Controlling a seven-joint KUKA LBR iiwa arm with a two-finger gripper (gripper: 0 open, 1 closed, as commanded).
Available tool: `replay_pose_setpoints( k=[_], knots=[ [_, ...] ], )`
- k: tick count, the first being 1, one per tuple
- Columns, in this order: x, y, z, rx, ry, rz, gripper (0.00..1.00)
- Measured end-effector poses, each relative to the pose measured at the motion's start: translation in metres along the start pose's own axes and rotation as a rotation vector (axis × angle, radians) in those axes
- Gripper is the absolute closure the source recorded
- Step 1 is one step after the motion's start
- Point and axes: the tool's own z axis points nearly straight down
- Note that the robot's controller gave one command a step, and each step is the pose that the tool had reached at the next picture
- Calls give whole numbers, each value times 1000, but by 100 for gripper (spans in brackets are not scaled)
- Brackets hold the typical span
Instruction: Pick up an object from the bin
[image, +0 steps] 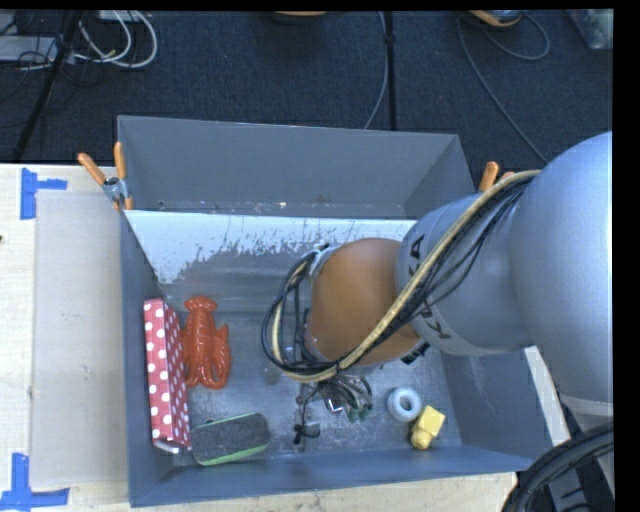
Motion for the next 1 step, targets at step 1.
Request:
replay_pose_setpoints(
  k=[1],
  knots=[
    [4,13,14,7,1,-166,0]
  ],
)
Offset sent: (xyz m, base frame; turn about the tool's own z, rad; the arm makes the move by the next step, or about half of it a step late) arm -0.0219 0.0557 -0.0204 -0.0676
